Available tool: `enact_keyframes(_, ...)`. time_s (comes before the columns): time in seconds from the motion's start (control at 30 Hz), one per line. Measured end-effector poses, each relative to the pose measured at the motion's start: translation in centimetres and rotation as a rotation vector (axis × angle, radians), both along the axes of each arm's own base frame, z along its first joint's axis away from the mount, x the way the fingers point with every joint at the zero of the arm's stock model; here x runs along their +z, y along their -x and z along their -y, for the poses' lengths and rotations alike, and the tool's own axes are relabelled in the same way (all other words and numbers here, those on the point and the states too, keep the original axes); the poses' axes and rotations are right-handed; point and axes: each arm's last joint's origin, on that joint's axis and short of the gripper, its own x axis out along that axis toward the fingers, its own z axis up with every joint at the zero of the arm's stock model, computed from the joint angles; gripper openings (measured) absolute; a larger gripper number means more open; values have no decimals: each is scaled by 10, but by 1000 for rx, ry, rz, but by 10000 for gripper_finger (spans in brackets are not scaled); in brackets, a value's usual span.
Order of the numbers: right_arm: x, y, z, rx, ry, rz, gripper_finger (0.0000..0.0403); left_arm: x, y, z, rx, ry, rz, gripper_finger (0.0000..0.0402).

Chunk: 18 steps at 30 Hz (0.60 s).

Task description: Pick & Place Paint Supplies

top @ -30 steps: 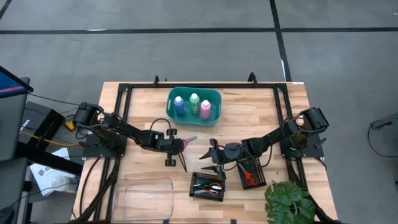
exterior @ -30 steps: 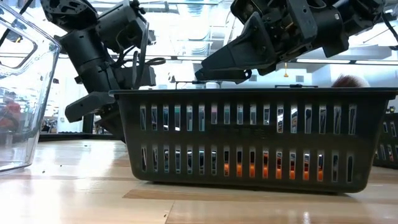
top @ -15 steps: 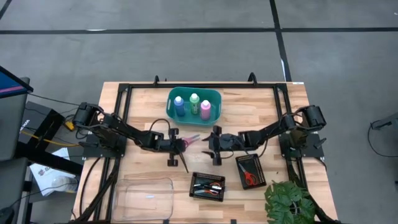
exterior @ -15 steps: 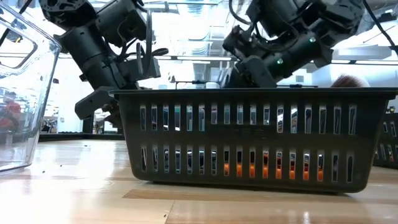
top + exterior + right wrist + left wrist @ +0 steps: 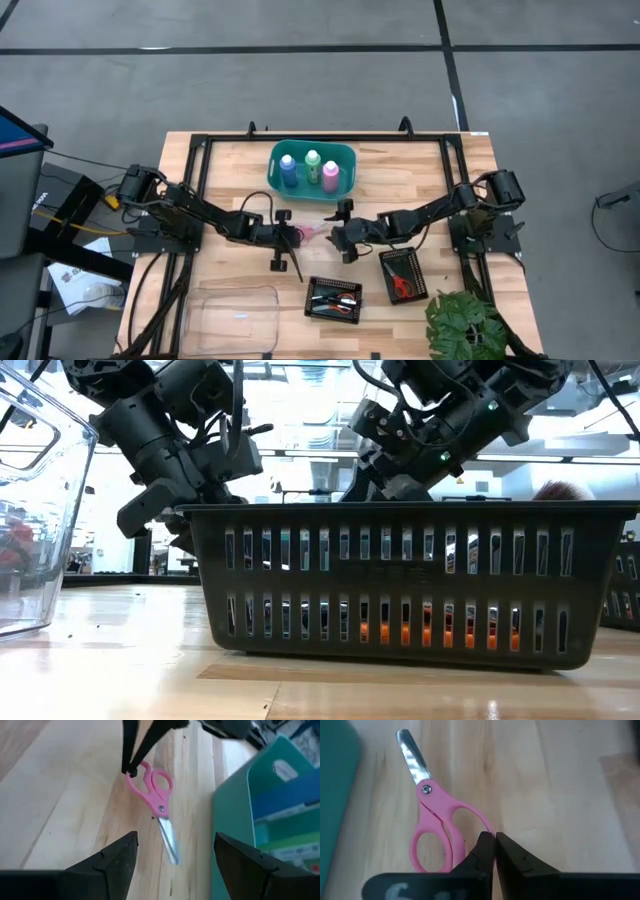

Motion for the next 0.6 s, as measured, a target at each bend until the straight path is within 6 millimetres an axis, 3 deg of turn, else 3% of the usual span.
enact_keyframes(0.4, -1, 6, -19, 63, 246, -65, 248, 20, -18, 5, -100, 45, 70, 0)
enact_keyframes(0.6, -2, 8, -20, 46, 277, -89, 248, 35, -28, 8, -158, 51, 120, 0)
